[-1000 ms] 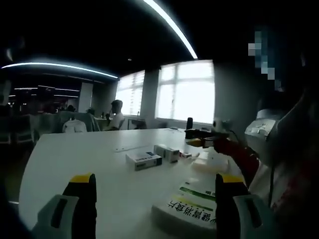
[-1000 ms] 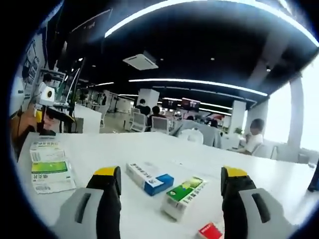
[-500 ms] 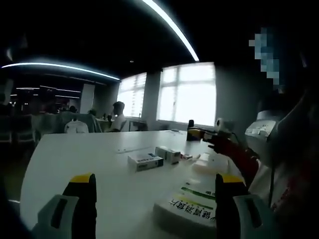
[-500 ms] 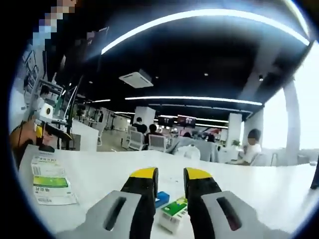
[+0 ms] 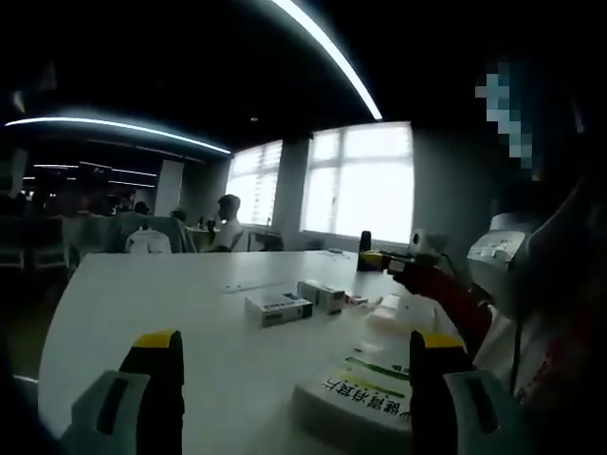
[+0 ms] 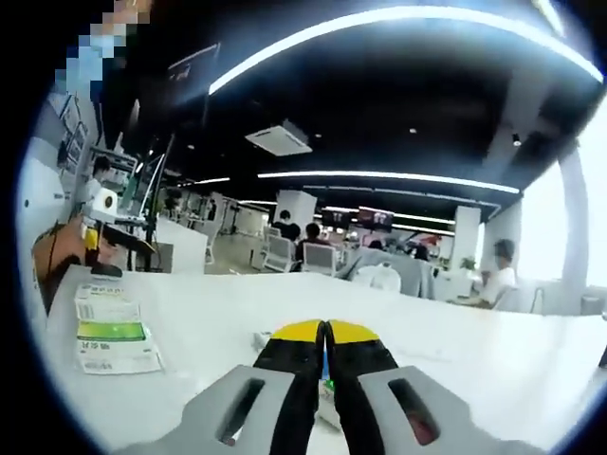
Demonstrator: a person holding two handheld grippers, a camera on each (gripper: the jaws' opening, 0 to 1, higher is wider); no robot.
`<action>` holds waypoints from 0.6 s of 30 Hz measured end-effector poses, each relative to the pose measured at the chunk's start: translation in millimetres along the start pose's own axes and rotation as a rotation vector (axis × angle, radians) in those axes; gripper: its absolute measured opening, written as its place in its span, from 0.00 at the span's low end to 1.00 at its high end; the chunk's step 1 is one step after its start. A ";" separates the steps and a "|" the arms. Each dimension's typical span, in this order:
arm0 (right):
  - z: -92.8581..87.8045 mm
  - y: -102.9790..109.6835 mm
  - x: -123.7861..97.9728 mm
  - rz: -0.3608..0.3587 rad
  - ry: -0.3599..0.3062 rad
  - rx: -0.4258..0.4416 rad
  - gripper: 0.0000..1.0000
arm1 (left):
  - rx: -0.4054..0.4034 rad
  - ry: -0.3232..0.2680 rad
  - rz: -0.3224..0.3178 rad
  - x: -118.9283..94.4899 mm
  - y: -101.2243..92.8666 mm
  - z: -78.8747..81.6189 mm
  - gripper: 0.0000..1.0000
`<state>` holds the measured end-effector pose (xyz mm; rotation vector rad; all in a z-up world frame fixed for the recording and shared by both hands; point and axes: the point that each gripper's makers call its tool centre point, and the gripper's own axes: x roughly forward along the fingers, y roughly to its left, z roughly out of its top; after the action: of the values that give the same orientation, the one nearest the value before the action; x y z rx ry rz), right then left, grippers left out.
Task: Arrange the small medicine boxes into an aligned row inside the storage area until every box is upright, visible, and separated from the surrounding clutter.
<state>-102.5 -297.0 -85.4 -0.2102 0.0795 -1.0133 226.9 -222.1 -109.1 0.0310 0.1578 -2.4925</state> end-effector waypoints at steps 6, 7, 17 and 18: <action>7.2 3.1 2.4 -0.002 -0.035 0.188 0.13 | -0.001 -0.002 -0.007 -0.7 0.0 0.1 0.99; 6.5 3.7 2.5 0.003 -0.032 0.175 0.17 | 0.001 0.000 -0.007 -1.6 0.4 -0.2 0.99; 10.7 14.7 10.1 0.050 -0.062 0.091 0.45 | 0.008 0.012 0.000 -0.6 -1.4 -2.3 0.99; 11.8 15.7 10.7 0.054 -0.070 0.084 0.47 | 0.008 0.011 0.001 5.4 -6.5 -2.6 0.99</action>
<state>-81.9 -296.5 -76.9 -0.1662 -0.0212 -0.9525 218.7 -219.9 -111.3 0.0476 0.1520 -2.4926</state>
